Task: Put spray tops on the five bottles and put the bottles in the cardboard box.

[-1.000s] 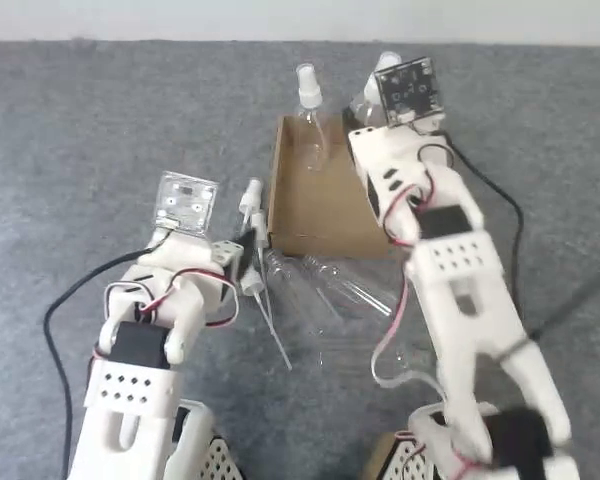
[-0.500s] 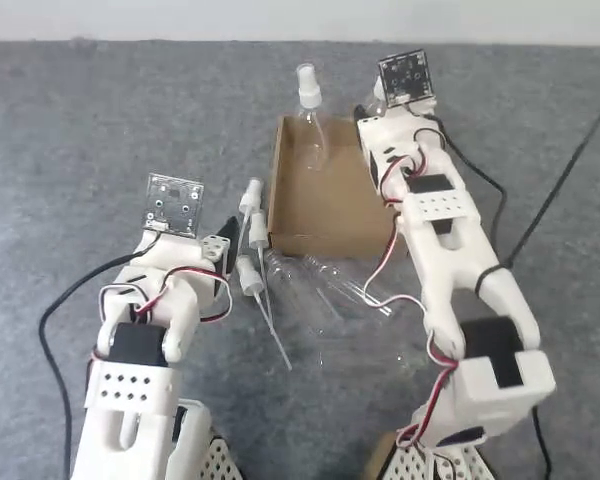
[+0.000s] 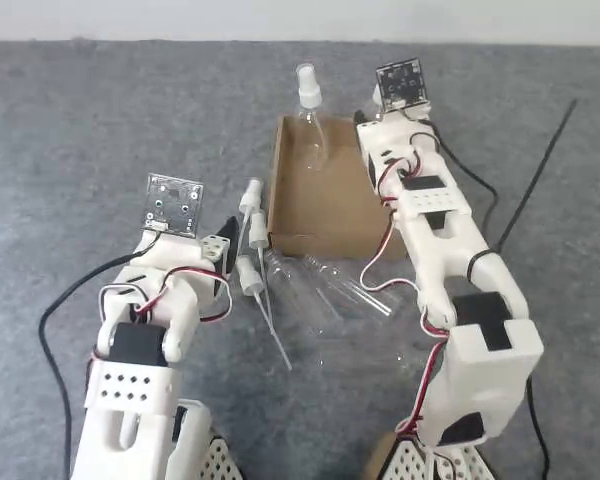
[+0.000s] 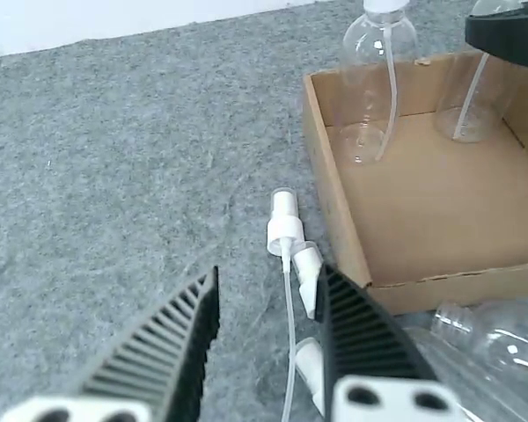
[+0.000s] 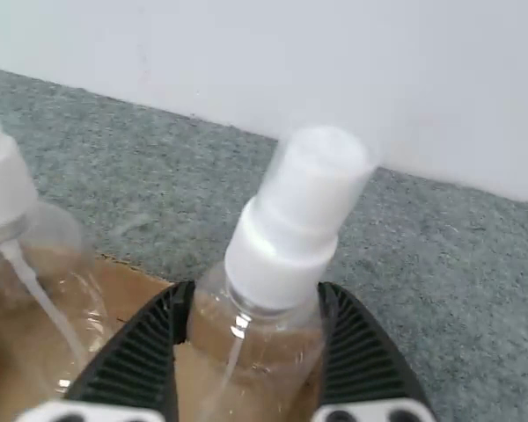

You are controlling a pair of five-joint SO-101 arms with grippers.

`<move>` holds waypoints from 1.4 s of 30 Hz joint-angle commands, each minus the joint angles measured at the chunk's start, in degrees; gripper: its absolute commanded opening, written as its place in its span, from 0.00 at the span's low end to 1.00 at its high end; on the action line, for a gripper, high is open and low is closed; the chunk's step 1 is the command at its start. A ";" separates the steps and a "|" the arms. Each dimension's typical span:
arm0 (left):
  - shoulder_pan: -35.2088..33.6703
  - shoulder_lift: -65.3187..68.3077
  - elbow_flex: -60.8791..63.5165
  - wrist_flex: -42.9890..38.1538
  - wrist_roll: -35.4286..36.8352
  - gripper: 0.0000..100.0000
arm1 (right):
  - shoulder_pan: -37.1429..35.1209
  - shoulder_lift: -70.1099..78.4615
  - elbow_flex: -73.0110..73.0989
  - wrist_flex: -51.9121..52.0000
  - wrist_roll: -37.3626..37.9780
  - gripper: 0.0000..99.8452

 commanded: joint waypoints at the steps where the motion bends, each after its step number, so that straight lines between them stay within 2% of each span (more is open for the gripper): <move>1: -0.35 -1.05 -0.48 -1.32 0.00 0.16 | 0.13 -0.40 -4.04 -1.36 0.62 0.01; 25: -0.44 -1.05 -0.40 -1.32 0.00 0.16 | -0.13 0.66 -3.78 -1.19 1.05 0.01; 33: -0.44 -1.05 -0.40 -1.32 0.00 0.16 | -0.13 0.66 -3.78 -0.84 0.62 0.23; 42: -0.44 -1.05 -0.40 -1.32 0.00 0.16 | -0.13 0.66 -4.04 -1.27 0.79 0.24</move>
